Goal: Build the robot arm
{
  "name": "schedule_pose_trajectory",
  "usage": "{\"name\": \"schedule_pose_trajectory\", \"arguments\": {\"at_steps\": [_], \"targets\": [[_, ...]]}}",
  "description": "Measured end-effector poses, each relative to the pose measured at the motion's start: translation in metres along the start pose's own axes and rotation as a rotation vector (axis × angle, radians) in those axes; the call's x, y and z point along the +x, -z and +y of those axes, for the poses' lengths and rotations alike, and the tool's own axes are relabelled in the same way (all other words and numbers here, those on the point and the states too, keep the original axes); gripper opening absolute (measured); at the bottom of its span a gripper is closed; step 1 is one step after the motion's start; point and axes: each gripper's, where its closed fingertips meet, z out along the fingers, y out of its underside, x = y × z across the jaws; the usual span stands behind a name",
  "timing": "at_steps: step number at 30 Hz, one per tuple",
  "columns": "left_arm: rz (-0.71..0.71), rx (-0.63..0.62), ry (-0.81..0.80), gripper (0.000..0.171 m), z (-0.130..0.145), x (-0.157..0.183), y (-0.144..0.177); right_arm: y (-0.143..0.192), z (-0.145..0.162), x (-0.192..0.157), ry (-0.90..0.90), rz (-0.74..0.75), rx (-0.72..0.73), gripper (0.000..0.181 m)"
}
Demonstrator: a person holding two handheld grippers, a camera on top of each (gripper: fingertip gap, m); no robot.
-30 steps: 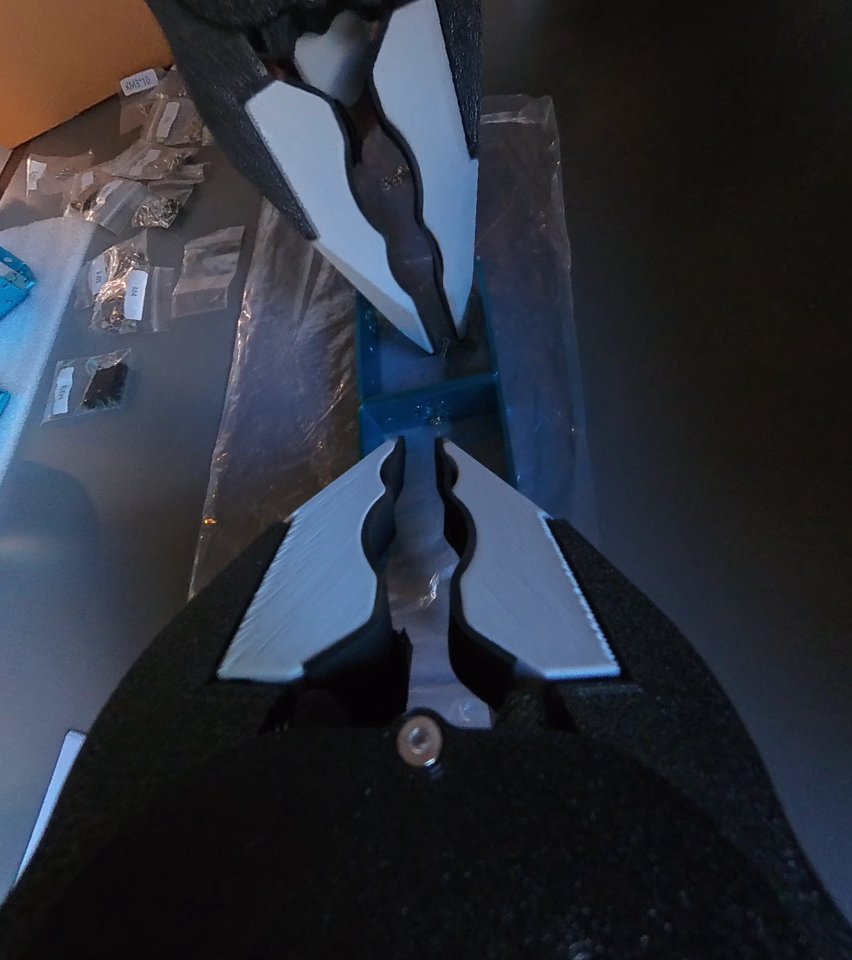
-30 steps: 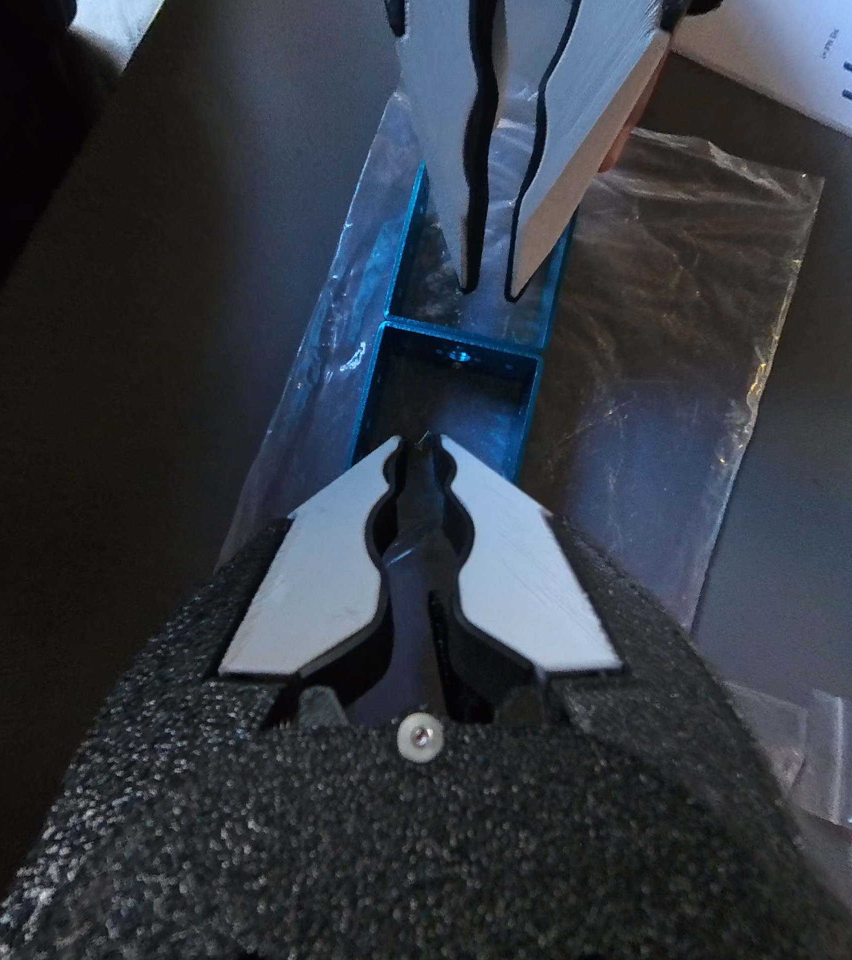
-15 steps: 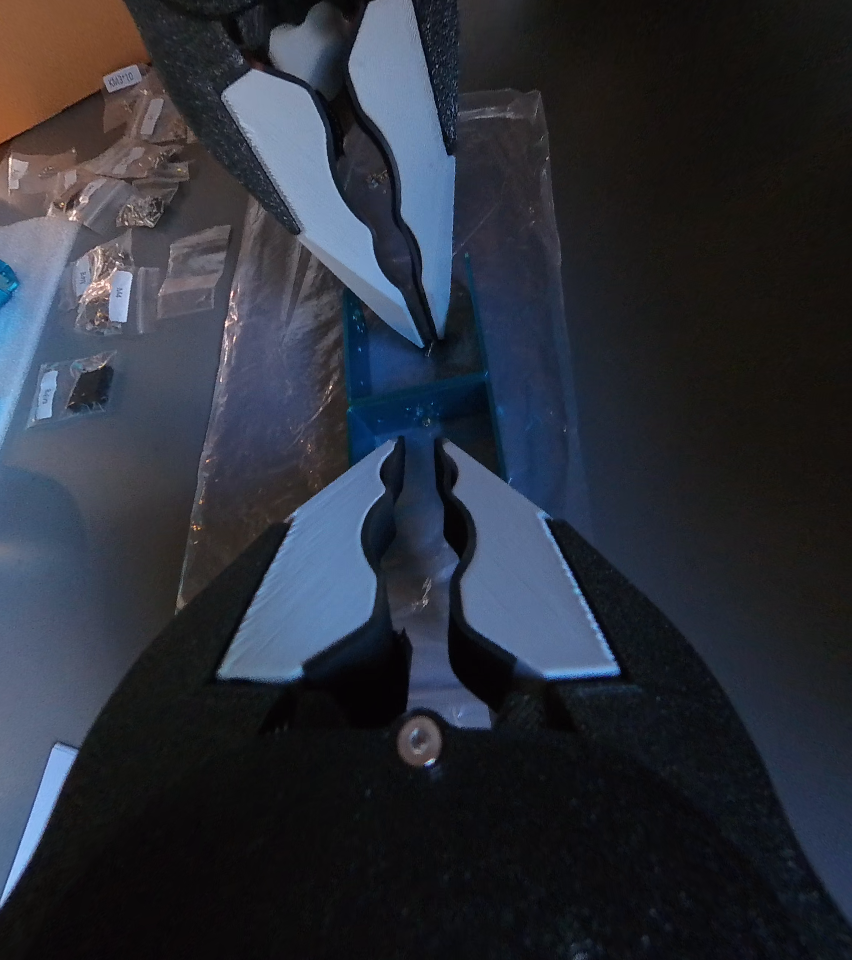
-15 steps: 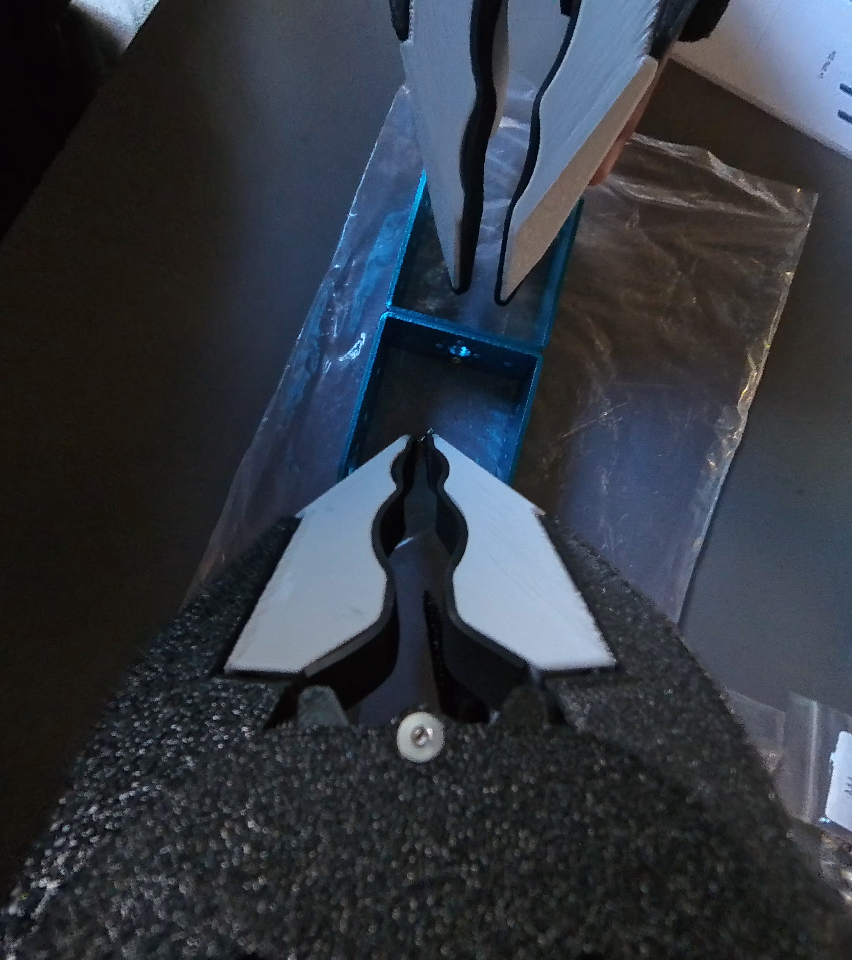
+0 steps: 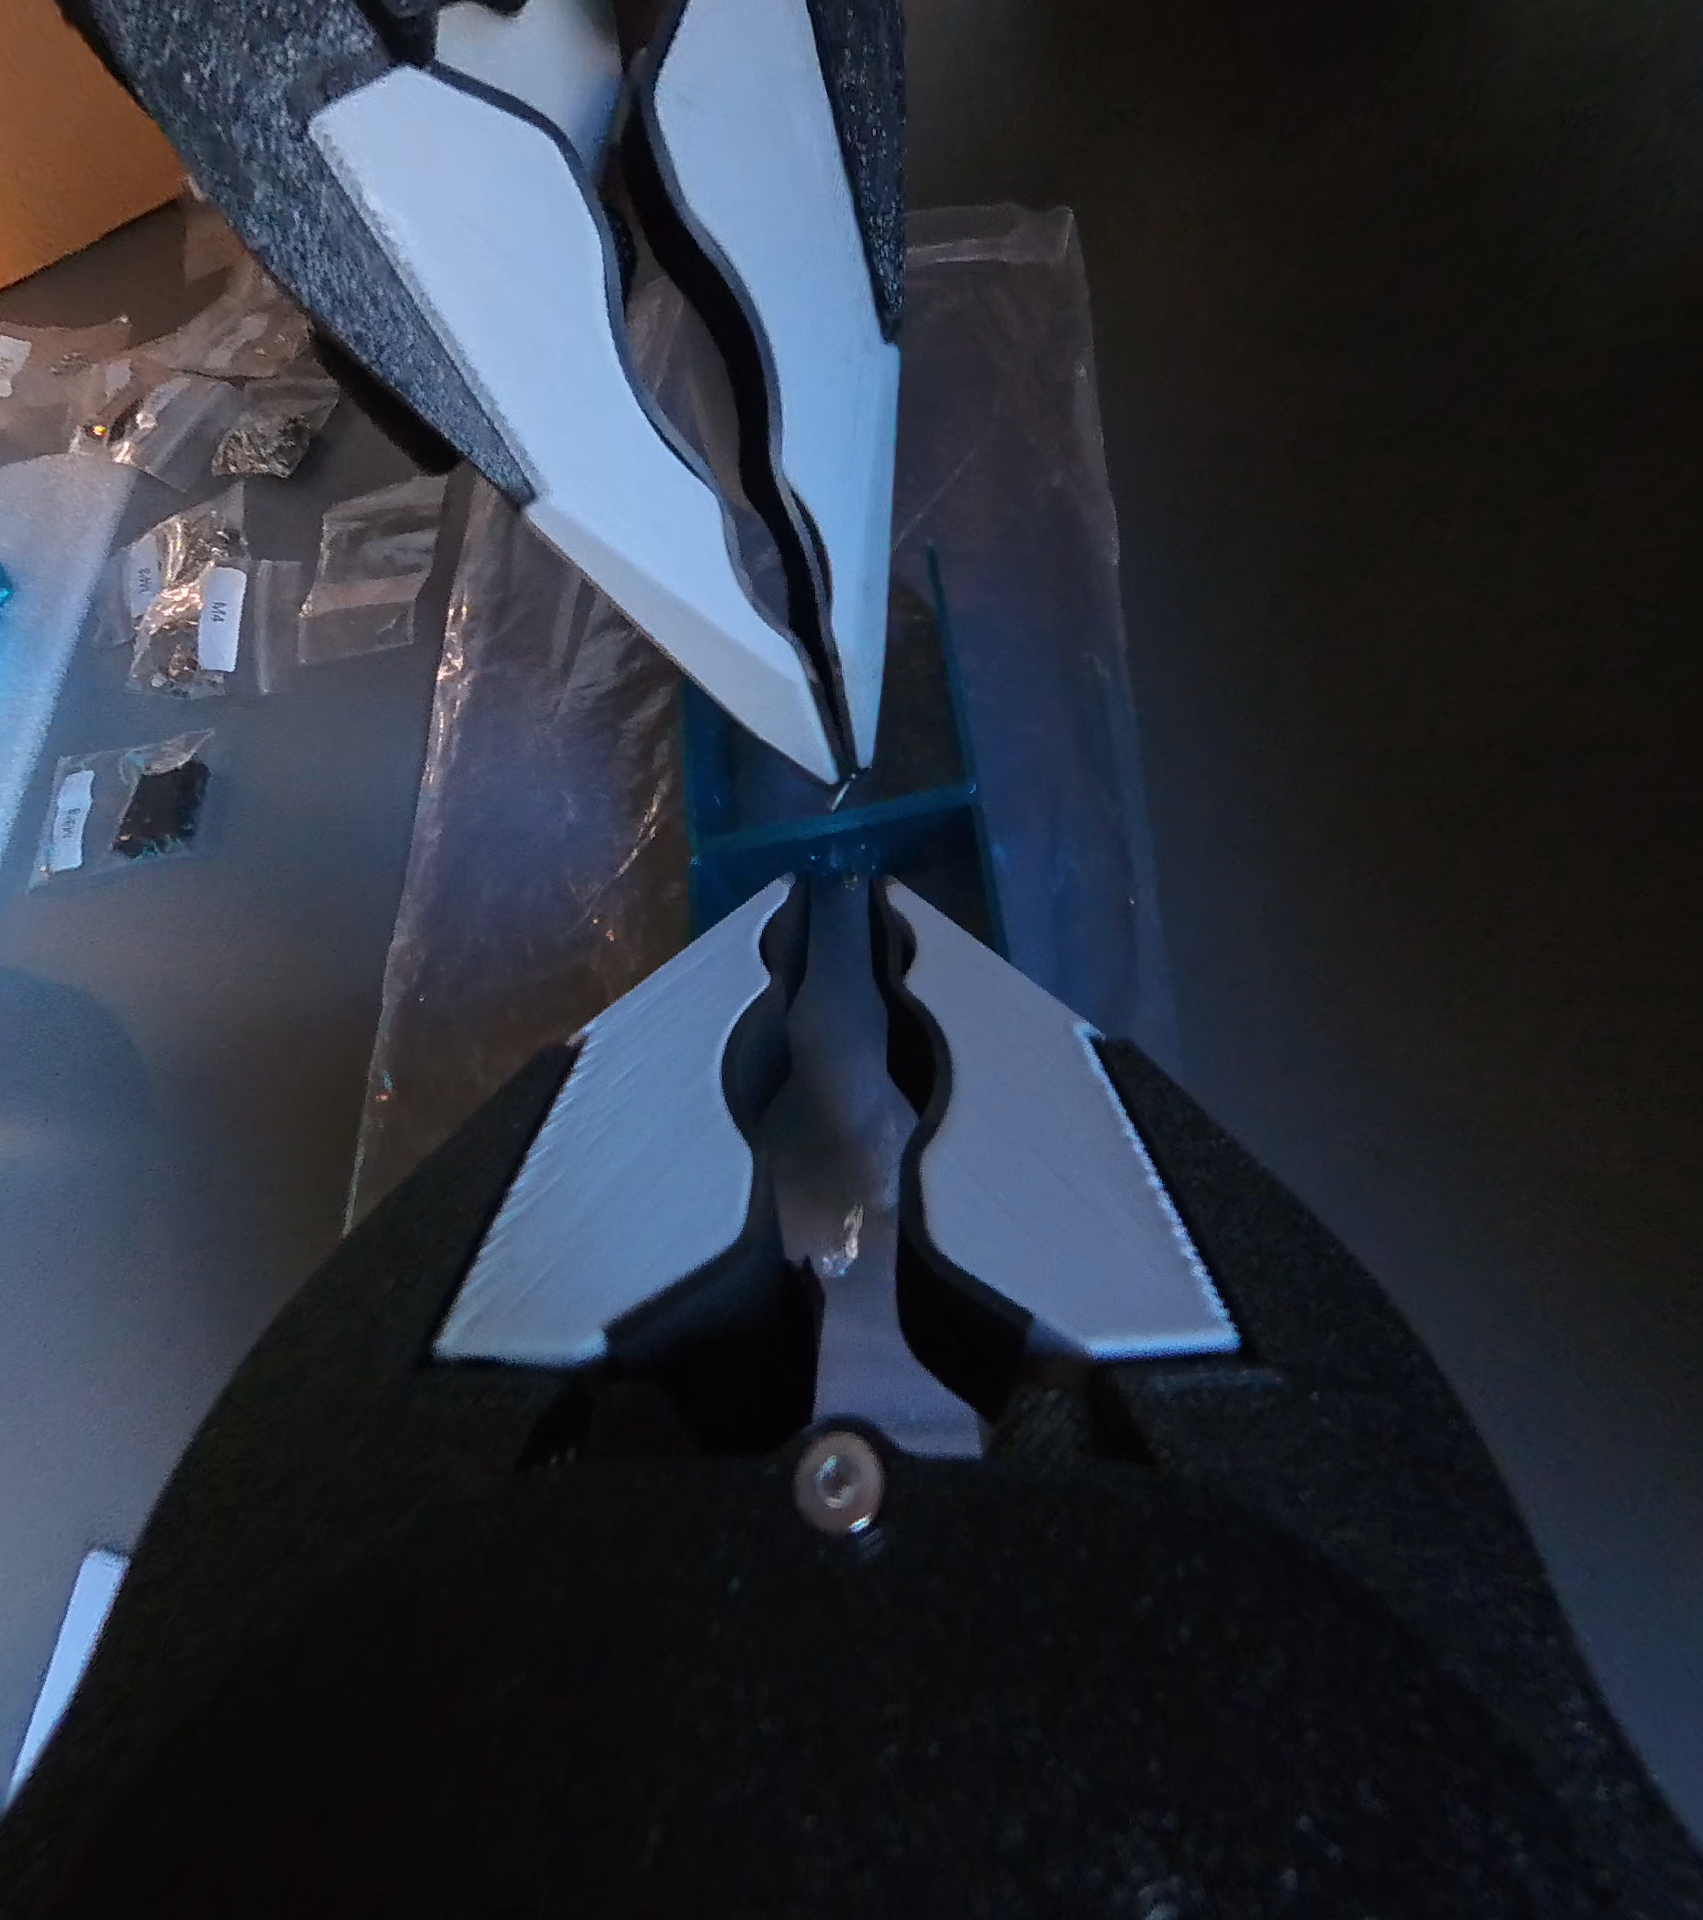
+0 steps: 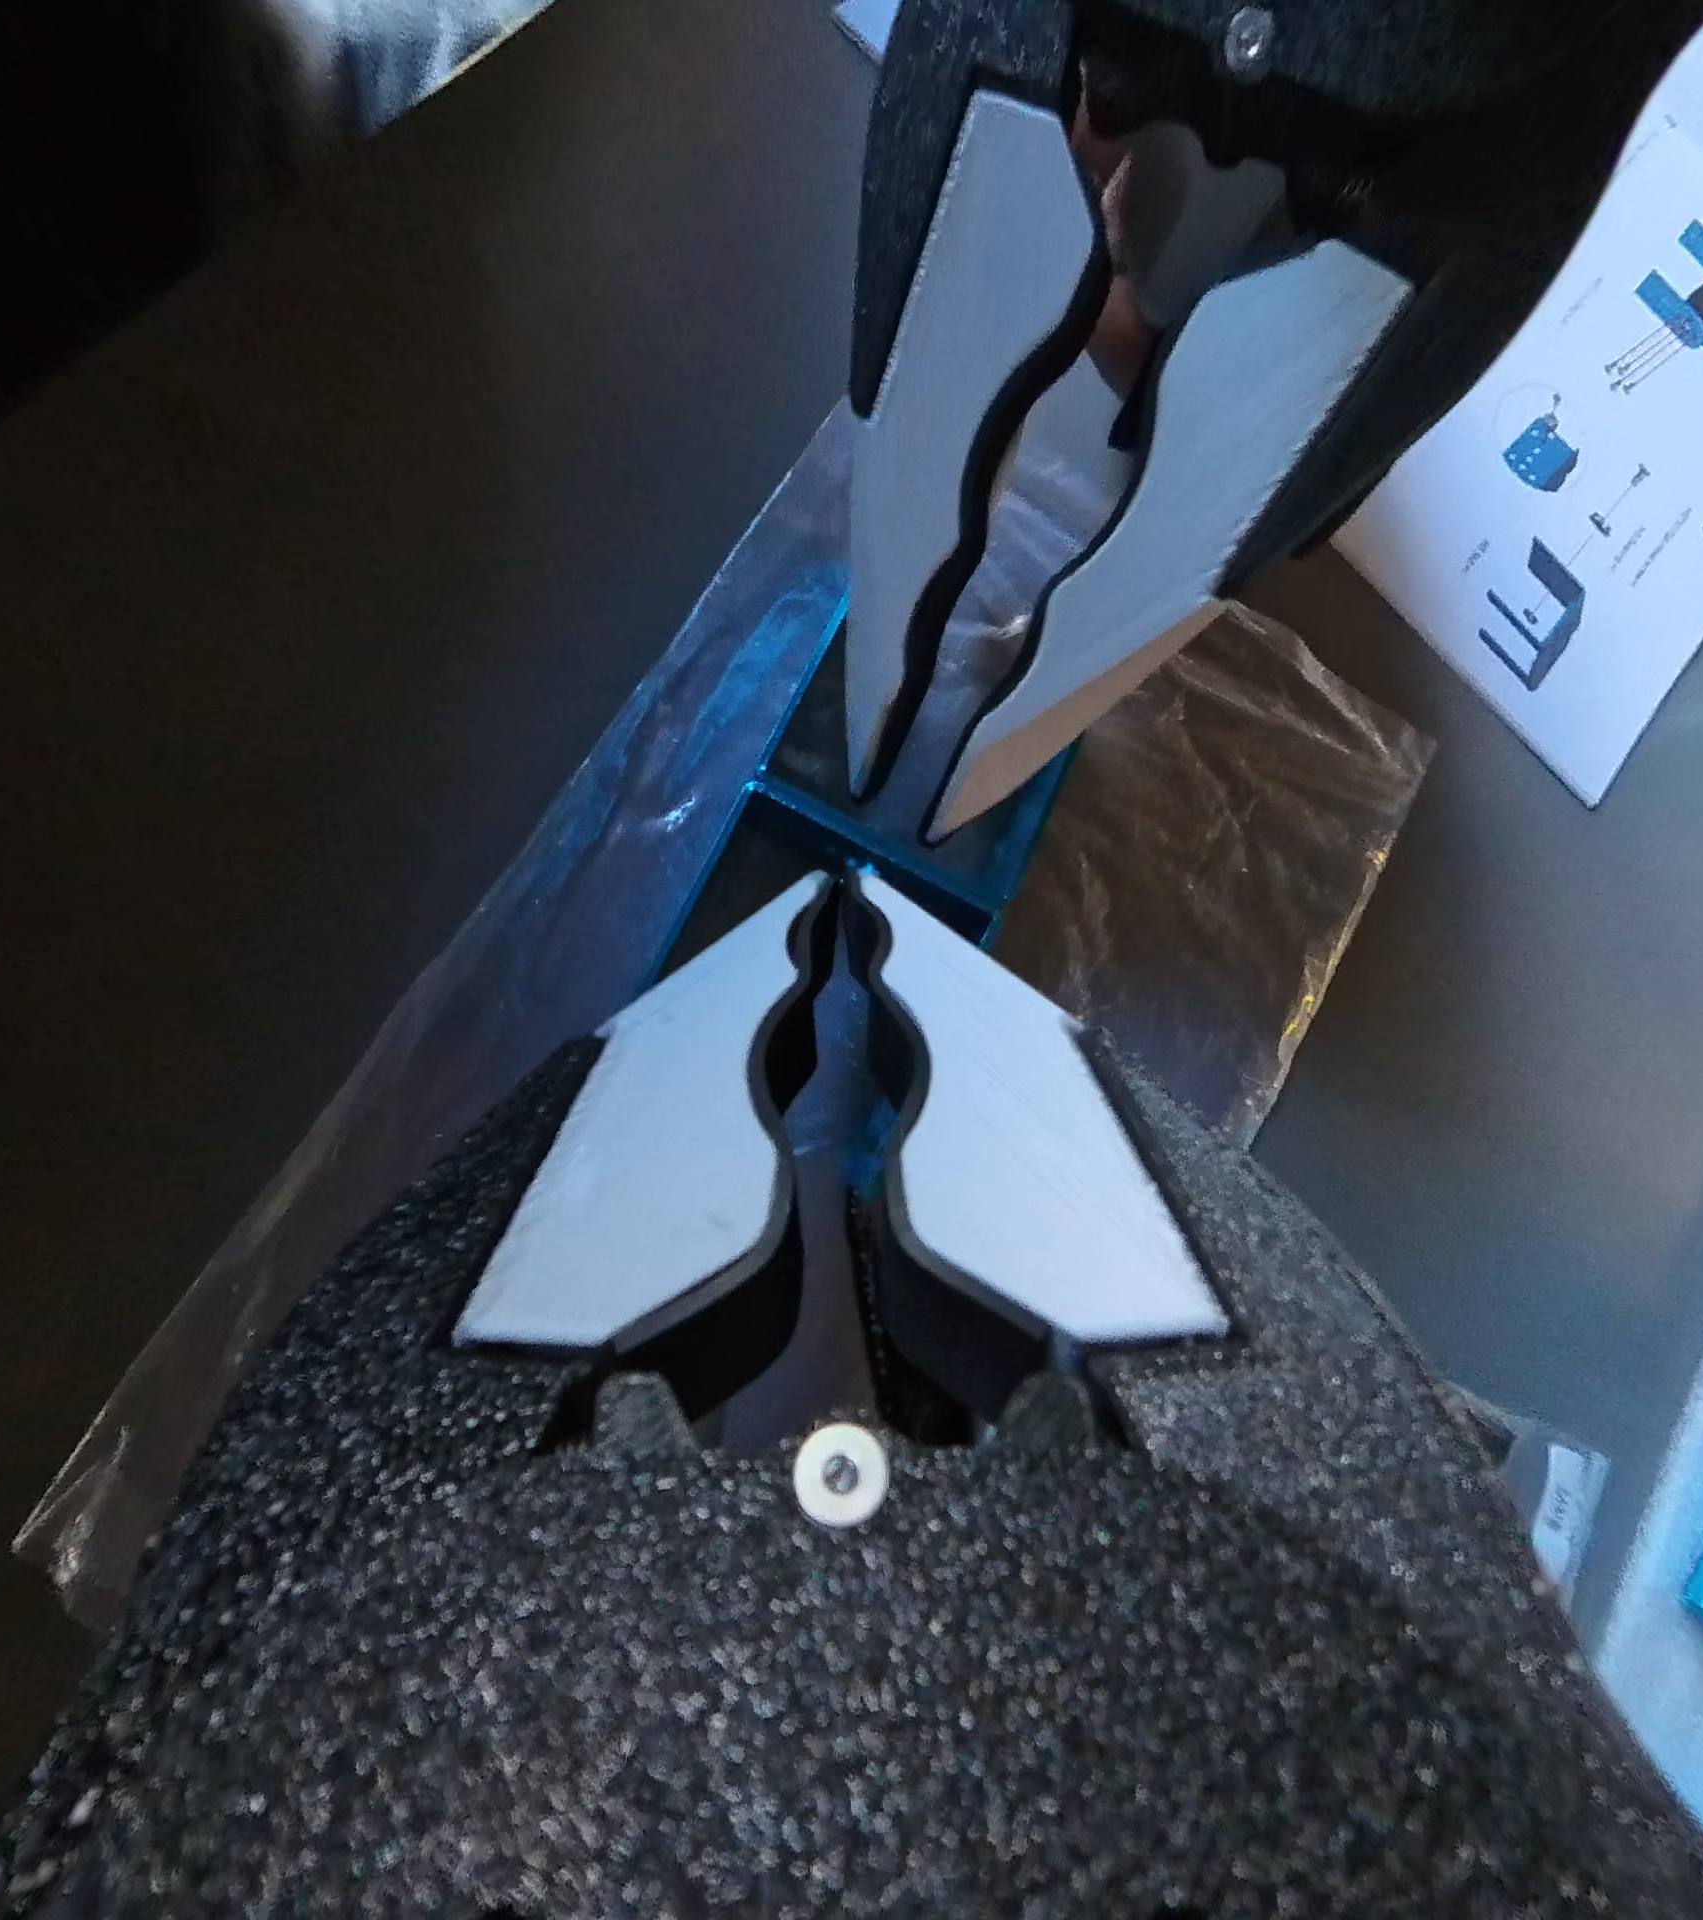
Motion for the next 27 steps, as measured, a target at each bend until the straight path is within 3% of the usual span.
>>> {"name": "schedule_pose_trajectory", "arguments": {"at_steps": [27], "targets": [[0.009,-0.008,-0.004,0.010,-0.0015,0.0025,-0.0055,-0.0028,-0.0009,-0.0005,0.040,-0.016,0.063,0.000]]}}
